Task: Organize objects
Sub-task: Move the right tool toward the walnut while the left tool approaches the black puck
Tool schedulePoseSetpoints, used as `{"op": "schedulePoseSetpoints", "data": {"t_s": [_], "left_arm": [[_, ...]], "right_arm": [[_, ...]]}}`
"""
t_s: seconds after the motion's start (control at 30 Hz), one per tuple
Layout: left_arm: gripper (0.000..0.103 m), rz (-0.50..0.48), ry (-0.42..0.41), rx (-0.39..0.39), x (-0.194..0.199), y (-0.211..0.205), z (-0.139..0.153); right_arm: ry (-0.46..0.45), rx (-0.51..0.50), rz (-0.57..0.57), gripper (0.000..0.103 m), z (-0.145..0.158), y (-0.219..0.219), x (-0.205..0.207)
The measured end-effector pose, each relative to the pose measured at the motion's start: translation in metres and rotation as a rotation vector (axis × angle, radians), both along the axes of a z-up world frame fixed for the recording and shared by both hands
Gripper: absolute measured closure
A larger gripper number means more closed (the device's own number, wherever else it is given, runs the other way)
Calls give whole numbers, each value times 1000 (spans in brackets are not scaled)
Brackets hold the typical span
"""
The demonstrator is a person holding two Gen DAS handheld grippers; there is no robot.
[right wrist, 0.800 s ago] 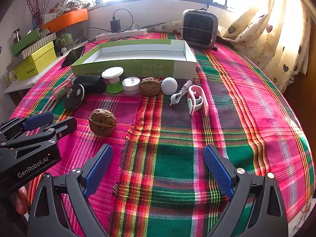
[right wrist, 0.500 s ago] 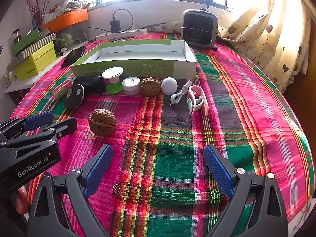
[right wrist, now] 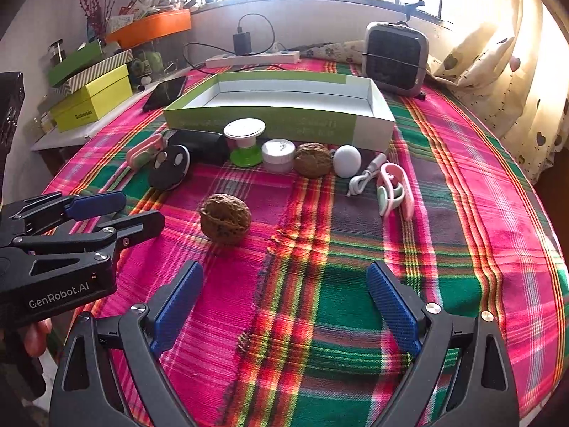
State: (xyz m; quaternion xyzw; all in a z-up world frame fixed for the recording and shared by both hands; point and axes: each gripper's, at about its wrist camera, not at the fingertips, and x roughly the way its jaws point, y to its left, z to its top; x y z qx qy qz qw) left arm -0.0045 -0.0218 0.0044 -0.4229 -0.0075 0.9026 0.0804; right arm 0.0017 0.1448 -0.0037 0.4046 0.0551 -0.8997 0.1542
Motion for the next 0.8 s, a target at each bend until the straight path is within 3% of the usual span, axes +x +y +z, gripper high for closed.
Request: {"op": "schedulePoseSetpoints", "data": {"t_s": [0.17,0.47,0.8], "left_arm": [[48,7,10,-35,0,-9,0],[48,18,29,31,-3,-24,4],[48,-36,18,123,-20,-20,4]], "right_arm": [[-10,3,32,10,-1,-12,-8],[-13,25,48,20,-1,-23,-19],[0,20,67,46,2,-24,-19]]}}
